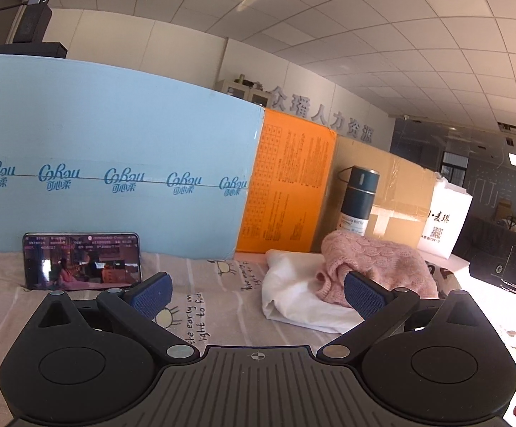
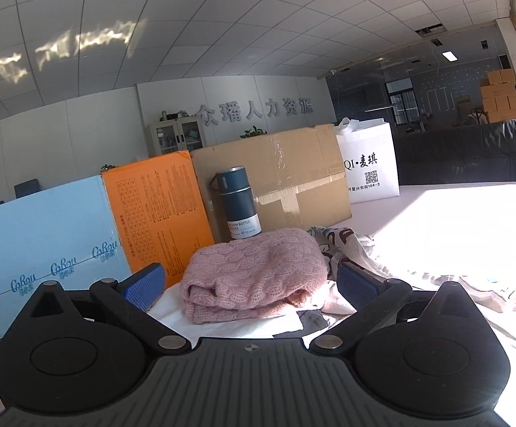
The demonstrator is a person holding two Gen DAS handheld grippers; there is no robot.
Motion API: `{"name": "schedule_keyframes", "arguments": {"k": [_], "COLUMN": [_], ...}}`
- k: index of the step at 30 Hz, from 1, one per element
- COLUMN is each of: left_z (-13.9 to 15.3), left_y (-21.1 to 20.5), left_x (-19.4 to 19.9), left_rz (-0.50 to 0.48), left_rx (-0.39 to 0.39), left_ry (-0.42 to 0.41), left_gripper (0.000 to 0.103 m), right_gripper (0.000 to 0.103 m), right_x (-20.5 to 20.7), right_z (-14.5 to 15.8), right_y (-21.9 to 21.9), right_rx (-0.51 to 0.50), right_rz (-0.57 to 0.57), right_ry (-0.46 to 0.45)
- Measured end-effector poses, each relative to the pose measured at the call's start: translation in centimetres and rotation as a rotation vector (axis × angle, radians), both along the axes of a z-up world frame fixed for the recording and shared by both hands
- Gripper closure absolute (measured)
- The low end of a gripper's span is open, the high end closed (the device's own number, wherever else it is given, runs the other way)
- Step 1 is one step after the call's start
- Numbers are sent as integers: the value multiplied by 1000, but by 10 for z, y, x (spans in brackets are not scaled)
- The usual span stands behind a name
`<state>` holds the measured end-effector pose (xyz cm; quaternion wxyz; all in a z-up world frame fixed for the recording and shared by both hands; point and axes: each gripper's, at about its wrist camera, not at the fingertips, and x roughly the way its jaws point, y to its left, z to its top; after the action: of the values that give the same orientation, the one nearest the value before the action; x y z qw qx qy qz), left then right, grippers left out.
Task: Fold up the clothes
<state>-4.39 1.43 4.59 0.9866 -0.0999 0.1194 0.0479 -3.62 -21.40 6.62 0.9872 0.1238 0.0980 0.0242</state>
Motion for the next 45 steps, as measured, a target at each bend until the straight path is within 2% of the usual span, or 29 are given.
{"name": "schedule_keyframes", "arguments": {"k": [7,13,23,30,35,38,43,45], "left_z": [-11,-17,-24,-27,-29,-30,-32,-32], "left_y": [4,9,13,9,7,7,8,9], "left_x": [10,14,23,25,26,26,29,29], "left_rz": [17,38,89,77,66,71,89,99], "left_rx": [16,21,68,103,117,117,131,136], "left_ry": [55,74,129,131,134,138,152,156], "left_gripper": [0,0,0,0,0,0,0,0], "right_gripper": [0,0,0,0,0,0,0,0], "right_x": [25,34,32,35,35,36,36,33], "right_z": [-27,-46,-50,-50,-53,-53,-54,-53], "right_y": [11,23,32,29,33,35,37,42], "right_rx": [17,27,31,54,76,70,114,86], "right_rz": [39,75,155,174,232,216,178,157], "right_ry": [111,137,124,163,184,201,221,213]}}
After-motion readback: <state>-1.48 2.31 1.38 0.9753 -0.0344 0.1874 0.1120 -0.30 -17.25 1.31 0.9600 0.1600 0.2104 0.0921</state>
